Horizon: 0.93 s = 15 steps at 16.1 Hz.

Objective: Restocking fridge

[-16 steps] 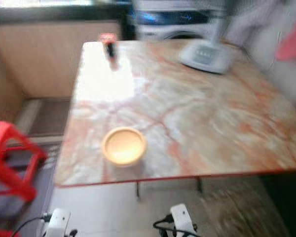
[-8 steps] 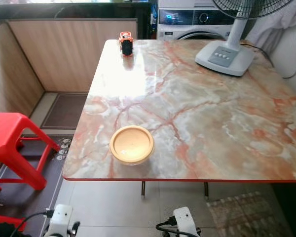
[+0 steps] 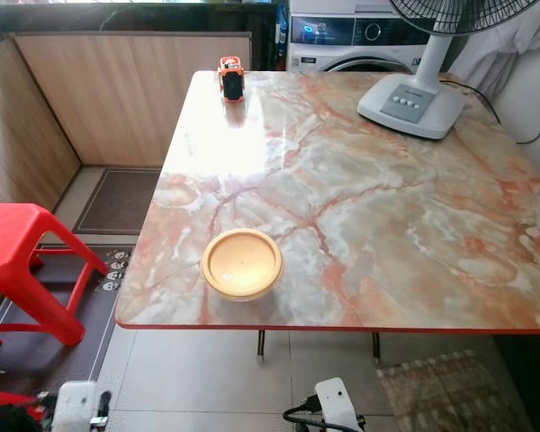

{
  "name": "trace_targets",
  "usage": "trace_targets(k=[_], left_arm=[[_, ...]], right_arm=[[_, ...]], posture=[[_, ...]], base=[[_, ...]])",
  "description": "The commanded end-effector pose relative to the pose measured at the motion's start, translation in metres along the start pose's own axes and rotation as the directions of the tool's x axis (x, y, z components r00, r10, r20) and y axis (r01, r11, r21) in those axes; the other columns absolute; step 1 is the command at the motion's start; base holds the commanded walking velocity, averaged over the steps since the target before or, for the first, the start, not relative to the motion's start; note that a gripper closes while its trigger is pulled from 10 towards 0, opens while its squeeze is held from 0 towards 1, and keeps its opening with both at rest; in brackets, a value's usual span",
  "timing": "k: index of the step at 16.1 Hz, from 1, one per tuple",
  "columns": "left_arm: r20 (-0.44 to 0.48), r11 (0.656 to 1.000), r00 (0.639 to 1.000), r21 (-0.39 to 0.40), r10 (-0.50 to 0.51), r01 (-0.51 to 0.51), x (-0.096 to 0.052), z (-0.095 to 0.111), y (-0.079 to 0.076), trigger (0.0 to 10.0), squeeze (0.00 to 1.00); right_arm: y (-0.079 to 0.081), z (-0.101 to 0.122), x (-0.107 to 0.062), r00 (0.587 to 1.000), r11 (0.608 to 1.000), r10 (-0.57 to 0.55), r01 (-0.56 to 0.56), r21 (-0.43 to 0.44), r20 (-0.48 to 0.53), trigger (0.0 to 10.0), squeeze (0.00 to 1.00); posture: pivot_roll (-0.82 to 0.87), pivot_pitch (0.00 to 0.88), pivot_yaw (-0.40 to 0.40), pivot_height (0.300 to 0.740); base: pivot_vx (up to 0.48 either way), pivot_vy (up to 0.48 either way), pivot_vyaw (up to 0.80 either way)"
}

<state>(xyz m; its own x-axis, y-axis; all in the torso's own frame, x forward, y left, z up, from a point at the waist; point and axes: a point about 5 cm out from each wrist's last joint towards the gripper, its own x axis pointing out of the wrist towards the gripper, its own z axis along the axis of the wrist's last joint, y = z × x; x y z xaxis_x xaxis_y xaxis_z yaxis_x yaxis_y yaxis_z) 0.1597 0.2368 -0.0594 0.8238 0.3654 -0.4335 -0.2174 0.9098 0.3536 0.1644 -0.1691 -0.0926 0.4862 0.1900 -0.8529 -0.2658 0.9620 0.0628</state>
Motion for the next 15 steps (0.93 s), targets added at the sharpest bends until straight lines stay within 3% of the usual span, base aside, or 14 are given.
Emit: trace_targets(k=[1, 3, 5, 9, 11, 15], left_arm=[[0.062, 1.000, 0.998, 0.019, 0.017, -0.018, -0.004, 0.002, 0.005, 10.0, 0.00], [0.139, 0.997, 0.988, 0.026, 0.065, -0.069, -0.011, 0.003, 0.013, 10.0, 0.00], [0.274, 0.993, 0.956, 0.026, 0.102, -0.113, -0.016, 0.019, 0.022, 10.0, 0.00], [0.502, 0.986, 0.852, -0.016, 0.152, -0.166, -0.032, 0.081, 0.033, 10.0, 0.00], [0.554, 0.984, 0.817, -0.019, 0.160, -0.179, -0.034, 0.099, 0.033, 10.0, 0.00], [0.678, 0.987, 0.725, -0.004, 0.121, -0.161, -0.041, 0.157, 0.024, 10.0, 0.00]], right_arm=[[0.000, -0.010, -0.002, 0.999, 1.000, 0.004, -0.005, -0.011, -0.032, 10.0, 0.00], [-0.001, -0.014, -0.003, 0.999, 1.000, 0.001, -0.002, -0.016, -0.043, 10.0, 0.00], [0.000, -0.017, -0.003, 0.999, 1.000, 0.003, -0.003, -0.014, -0.048, 10.0, 0.00], [-0.006, -0.024, -0.006, 0.998, 0.999, -0.031, 0.031, 0.008, -0.055, 10.0, 0.00], [-0.012, -0.027, -0.009, 0.997, 0.998, -0.050, 0.052, 0.042, -0.056, 10.0, 0.00], [-0.012, -0.020, -0.007, 0.997, 0.997, -0.055, 0.057, 0.048, -0.044, 10.0, 0.00]], posture=[[-0.05, 0.075, 0.002, 0.740], [-0.05, 0.070, 0.004, 0.740], [-0.05, 0.065, 0.003, 0.740], [-0.05, 0.054, 0.002, 0.740], [-0.05, 0.051, 0.004, 0.740], [-0.05, 0.053, -0.003, 0.740]], base=[[0.000, 0.000, 0.00], [0.000, 0.000, 0.00], [0.000, 0.000, 0.00], [0.000, 0.000, 0.00], [0.000, 0.000, 0.00], [0.000, 0.000, 0.00]])
